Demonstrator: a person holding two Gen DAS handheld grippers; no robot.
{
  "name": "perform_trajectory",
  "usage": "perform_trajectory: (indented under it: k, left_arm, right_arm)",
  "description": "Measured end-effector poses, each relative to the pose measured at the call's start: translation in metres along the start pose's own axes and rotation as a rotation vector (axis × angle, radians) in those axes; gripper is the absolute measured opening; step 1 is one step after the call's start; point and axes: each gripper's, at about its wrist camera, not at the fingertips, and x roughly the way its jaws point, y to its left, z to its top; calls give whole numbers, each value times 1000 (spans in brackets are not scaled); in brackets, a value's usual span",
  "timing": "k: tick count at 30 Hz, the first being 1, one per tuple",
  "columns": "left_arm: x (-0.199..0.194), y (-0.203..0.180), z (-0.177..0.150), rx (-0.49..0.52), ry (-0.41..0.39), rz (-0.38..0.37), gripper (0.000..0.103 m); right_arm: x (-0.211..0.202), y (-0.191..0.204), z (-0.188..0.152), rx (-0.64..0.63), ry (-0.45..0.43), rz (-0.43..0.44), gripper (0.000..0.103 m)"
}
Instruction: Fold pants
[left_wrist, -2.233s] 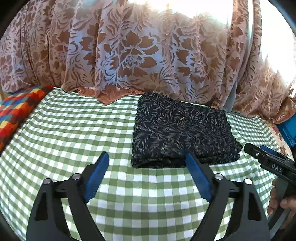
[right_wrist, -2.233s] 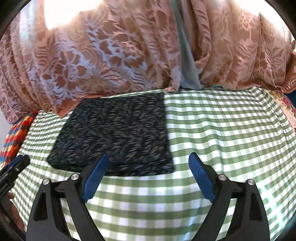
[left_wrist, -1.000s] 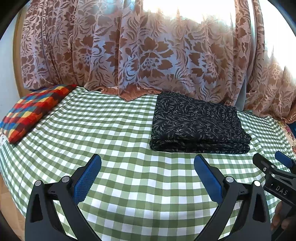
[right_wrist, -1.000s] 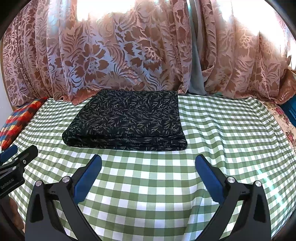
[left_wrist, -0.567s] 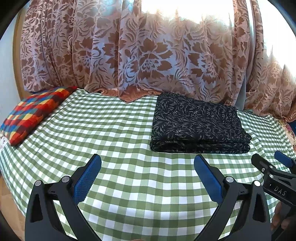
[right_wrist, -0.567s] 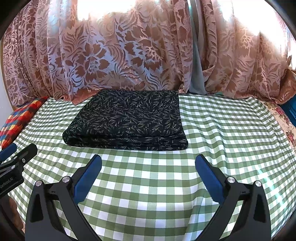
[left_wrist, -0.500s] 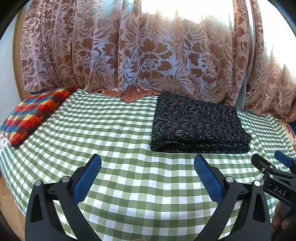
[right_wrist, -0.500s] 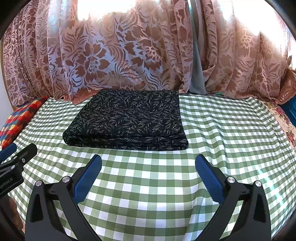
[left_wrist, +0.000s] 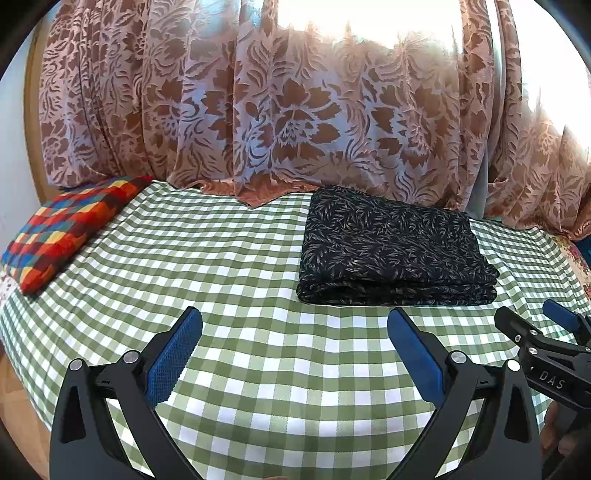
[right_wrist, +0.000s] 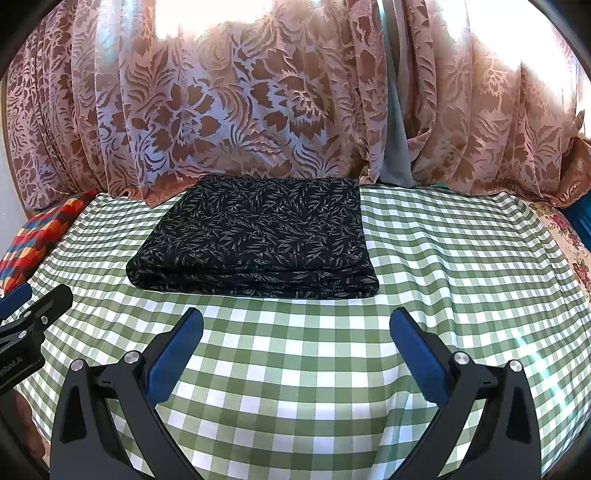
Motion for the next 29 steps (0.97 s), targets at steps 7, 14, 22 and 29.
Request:
perform_trajectory:
  k: [7, 14, 22, 29]
  left_arm:
    - [-1, 0, 1, 2, 0, -2, 99]
    - [-2, -4, 2, 17, 0, -13, 99]
    - [5, -5, -2, 30, 25, -29, 99]
    - [29, 3, -11, -25, 102, -24, 99]
  right_arm:
    - [1, 1, -1, 1, 6, 3, 101]
    - [3, 1, -2, -1, 13, 7, 101]
    - [6, -1, -3, 0, 21, 6, 101]
    - [10, -17, -2, 18, 36, -8, 101]
